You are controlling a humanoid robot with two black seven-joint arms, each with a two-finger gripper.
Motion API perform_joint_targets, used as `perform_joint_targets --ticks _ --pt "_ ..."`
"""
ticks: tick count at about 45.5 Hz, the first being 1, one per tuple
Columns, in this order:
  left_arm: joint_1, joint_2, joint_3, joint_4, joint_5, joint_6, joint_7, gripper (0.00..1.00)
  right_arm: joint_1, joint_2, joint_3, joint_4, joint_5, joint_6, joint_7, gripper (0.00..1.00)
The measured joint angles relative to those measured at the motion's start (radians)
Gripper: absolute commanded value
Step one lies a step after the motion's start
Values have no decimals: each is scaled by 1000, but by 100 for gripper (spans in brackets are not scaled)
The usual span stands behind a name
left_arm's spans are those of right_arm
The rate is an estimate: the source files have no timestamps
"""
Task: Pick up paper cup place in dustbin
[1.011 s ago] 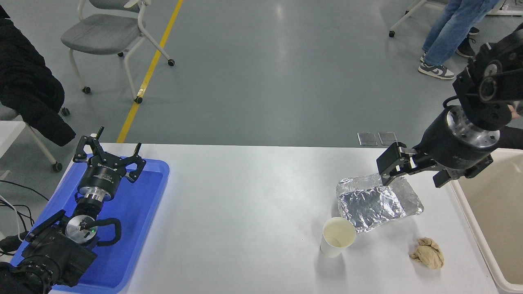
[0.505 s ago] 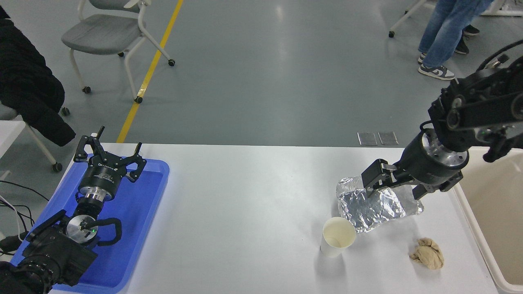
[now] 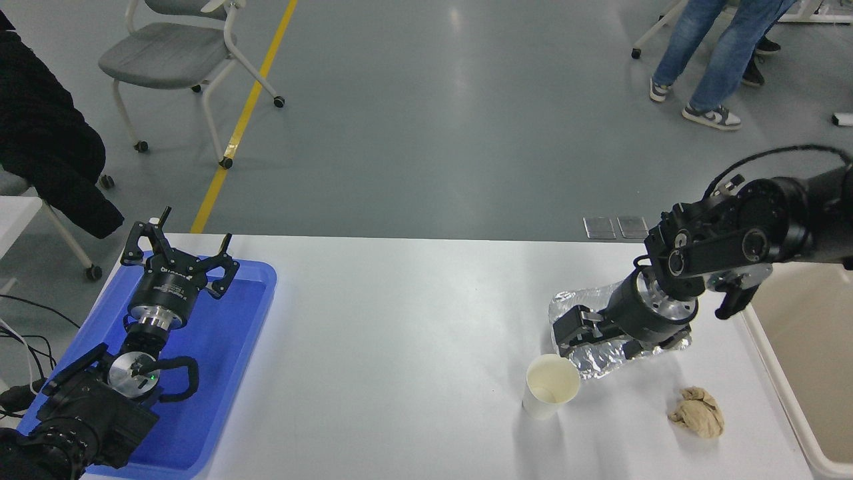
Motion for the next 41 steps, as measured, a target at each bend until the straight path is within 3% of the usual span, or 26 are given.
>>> perform_joint_targets --ticks 16,21,26,31,34,35,36,37,41 --pt "0 -1 0 -1 0 0 0 100 -215 1 93 -146 -102 -39 -1 100" --pt "0 -1 0 0 0 0 0 100 -258 -1 105 -177 -126 -53 -2 95" --pt "0 -1 0 0 0 0 0 100 -292 -2 113 -201 -146 -65 -3 77" --pt "0 -1 0 0 0 0 0 100 -310 -3 118 -215 -160 -72 -3 43" --pt "0 -1 0 0 0 0 0 100 -317 -3 120 -221 -166 -75 -3 32" --pt "0 -1 0 0 0 0 0 100 -319 -4 120 -223 -168 -76 -3 22" --pt "0 -1 0 0 0 0 0 100 -321 -4 120 -224 -170 -76 -3 5" --pt "0 -1 0 0 0 0 0 100 -322 -4 120 -225 -171 -76 -3 0" --pt "0 -1 0 0 0 0 0 100 -324 -7 118 -229 -178 -77 -3 0"
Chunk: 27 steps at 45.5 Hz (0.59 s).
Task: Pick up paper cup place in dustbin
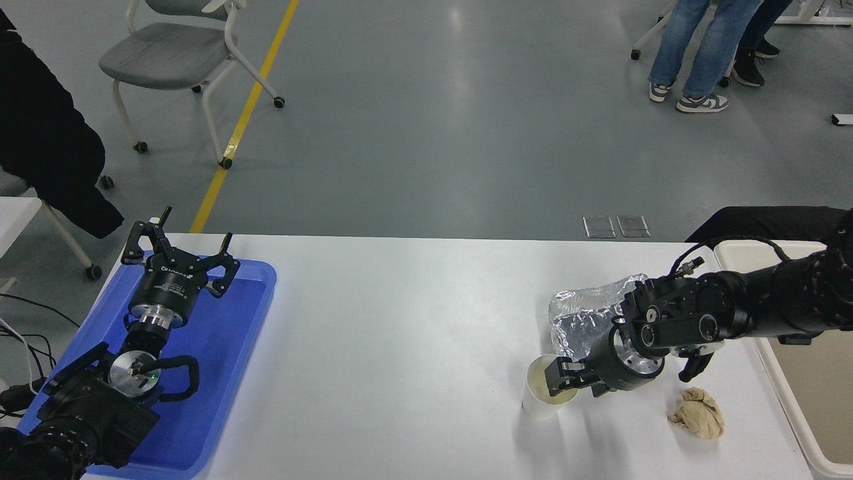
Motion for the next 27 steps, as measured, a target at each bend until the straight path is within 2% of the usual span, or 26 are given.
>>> perform_joint_targets --ticks 22,27 --pt "0 0 0 0 0 0 1 100 69 -33 -19 48 -18 17 8 0" --pt "1 1 0 0 0 0 1 100 143 -43 -53 105 -2 27 20 0"
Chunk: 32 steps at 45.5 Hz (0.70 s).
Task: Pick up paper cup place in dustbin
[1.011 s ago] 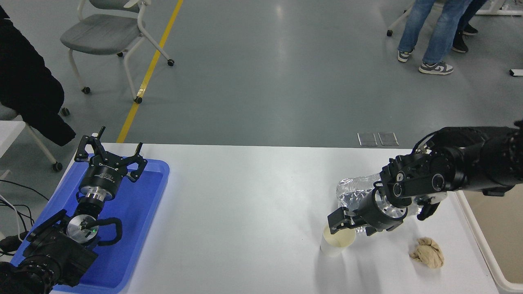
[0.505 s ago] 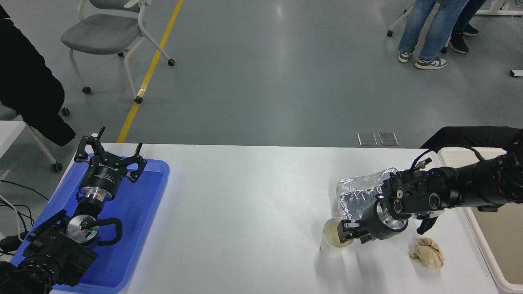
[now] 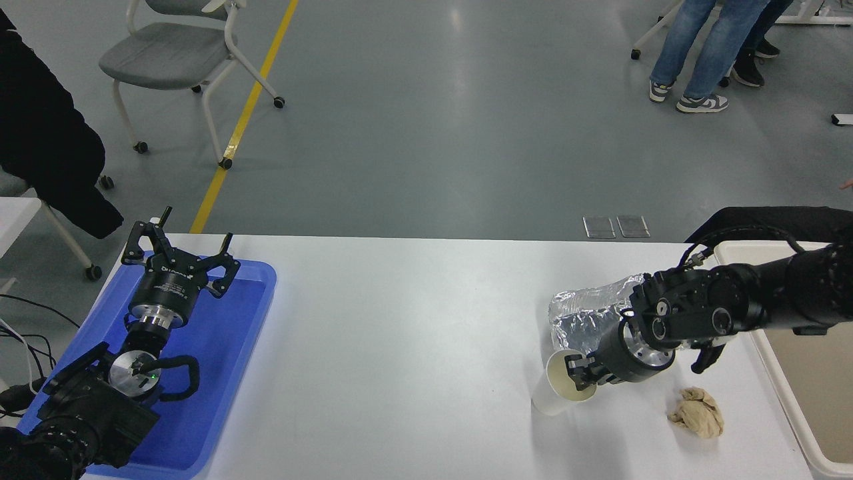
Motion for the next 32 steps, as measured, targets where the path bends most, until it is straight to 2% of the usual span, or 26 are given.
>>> perform_joint_targets --ticks 16,32 --pt "2 2 0 0 0 0 0 100 408 -18 -165 246 93 68 23 0" --pt "2 3 0 1 0 0 0 100 827 -7 -245 397 159 238 22 0"
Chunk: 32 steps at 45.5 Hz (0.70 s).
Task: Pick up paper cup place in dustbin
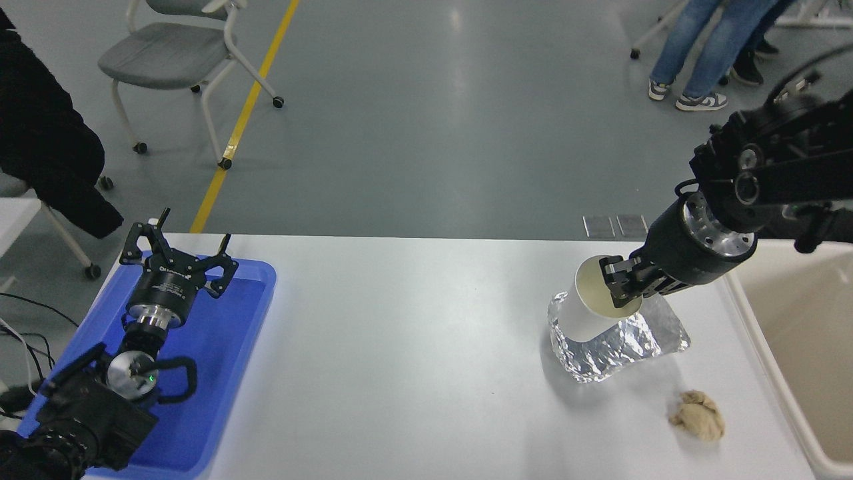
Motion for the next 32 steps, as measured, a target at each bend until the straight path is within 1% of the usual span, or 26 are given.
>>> perform_joint_targets --ticks 13,19,26,32 --pt "0 0 0 0 0 0 -1 100 118 19 -28 27 11 58 -5 0" --pt "0 0 0 0 0 0 -1 100 136 12 -72 27 -6 65 -7 0" --pt "0 0 0 0 0 0 -1 100 139 -60 -150 -4 -87 67 -7 0" --pt "0 0 0 0 0 0 -1 100 111 -191 -208 -79 -209 67 -6 0"
